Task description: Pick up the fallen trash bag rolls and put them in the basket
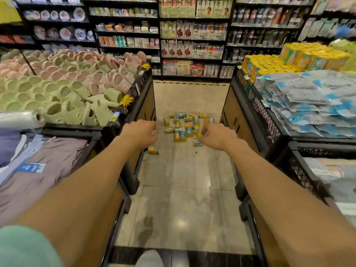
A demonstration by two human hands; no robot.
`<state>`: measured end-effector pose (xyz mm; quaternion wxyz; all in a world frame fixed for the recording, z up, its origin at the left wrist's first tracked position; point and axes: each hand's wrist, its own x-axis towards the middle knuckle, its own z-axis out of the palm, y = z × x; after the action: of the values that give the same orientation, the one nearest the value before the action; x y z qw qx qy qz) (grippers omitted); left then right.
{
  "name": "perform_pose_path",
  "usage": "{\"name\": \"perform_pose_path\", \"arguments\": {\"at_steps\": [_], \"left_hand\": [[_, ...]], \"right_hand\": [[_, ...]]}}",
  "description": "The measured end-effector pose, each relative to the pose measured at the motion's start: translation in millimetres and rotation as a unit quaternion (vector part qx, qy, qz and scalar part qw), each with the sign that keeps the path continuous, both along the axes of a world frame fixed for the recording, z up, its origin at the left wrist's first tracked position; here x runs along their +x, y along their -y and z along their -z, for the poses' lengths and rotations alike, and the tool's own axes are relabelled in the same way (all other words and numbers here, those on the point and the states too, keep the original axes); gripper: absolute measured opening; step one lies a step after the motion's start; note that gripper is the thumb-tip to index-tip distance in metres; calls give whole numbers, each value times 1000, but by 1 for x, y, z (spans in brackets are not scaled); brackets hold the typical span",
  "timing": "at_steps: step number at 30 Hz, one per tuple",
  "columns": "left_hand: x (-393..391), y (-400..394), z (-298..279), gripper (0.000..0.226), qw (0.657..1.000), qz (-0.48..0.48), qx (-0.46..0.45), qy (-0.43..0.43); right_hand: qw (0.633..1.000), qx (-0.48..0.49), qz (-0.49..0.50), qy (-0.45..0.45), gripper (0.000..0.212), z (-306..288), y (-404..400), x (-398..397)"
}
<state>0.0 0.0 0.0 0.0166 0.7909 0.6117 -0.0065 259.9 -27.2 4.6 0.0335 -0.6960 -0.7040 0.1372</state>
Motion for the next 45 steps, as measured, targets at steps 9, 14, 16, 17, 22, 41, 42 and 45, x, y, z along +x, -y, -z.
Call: {"name": "perform_pose_path", "arguments": {"at_steps": [9,14,16,17,22,41,42,45], "left_hand": [[4,-102,46,39,999,-13,-48,13],[-3,-190,59,43,997,3,-77,16],[-6,-225,63,43,996,7,-85,20],[-5,-242,65,42,996,7,-88,25],[11,-313,74,47,991,19,-126,36],[81,-554,93,42,987,-9,-162,-15],[81,-564,92,41,986,-11,-163,-19],[75,-593,99,41,986,-24,-163,-22]], "right_hand": [[999,-52,8,13,48,45,-93,10],[997,-76,22,8,44,48,-164,11],[995,-88,41,1,44,47,-192,12],[995,-88,48,-1,45,49,-206,14],[993,-94,65,-4,45,58,-270,25],[991,-131,1,-10,46,109,-569,109],[991,-133,-6,-10,45,111,-581,109],[990,-137,-15,-3,42,123,-619,108]]}}
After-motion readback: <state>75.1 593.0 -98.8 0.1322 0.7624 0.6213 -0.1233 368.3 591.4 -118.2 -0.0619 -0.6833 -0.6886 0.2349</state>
